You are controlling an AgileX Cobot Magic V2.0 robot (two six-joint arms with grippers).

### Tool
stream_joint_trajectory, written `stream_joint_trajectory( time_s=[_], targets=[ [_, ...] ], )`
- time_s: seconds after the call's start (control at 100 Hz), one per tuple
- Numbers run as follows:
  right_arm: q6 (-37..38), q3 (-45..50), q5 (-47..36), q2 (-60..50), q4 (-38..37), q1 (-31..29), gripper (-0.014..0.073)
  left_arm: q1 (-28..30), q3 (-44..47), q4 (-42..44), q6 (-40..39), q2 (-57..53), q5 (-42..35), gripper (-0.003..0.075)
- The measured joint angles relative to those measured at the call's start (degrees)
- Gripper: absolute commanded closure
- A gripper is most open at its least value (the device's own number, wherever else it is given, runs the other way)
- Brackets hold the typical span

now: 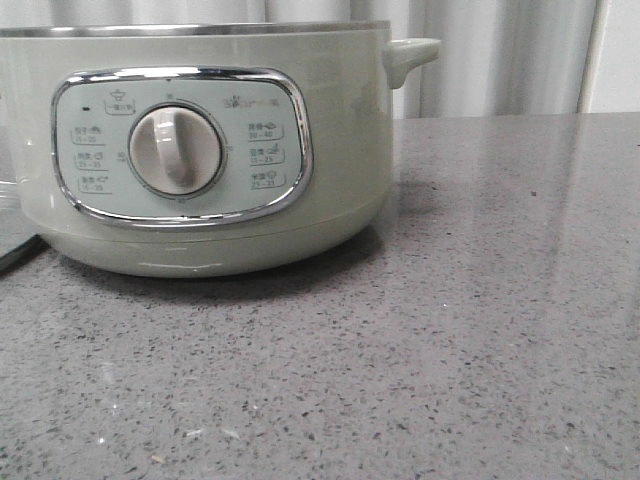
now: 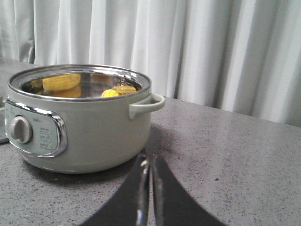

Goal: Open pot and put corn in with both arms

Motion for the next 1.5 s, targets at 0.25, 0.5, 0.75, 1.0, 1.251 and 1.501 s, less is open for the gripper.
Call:
stream_joint_trajectory(
  time_s=[0.25, 0.5, 0.75, 1.0, 1.251, 1.501],
  targets=[
    [0.0, 0.0, 0.0, 0.0, 0.0, 0.0, 0.065, 0.9, 0.0, -0.3, 0.0, 0.0, 8.9, 0.0741],
    [0.0, 0.0, 0.0, 0.0, 0.0, 0.0, 0.065, 0.9, 0.0, -0.1, 0.0, 0.0, 9.5, 0.0741],
    [0.0, 0.0, 0.0, 0.0, 0.0, 0.0, 0.065, 0.9, 0.0, -0.1, 0.0, 0.0, 9.5, 0.0741],
    [0.0, 0.0, 0.0, 0.0, 0.0, 0.0, 0.065, 0.9, 0.0, 0.0, 0.0, 0.0, 9.5, 0.0741],
    [0.0, 0.0, 0.0, 0.0, 0.0, 0.0, 0.065, 0.9, 0.0, 0.0, 0.0, 0.0, 9.5, 0.0741],
    [0.0, 2.3, -1.1, 0.0, -0.1, -1.1, 0.065, 0.9, 0.0, 0.0, 0.0, 0.0, 9.5, 0.0741]
  ],
)
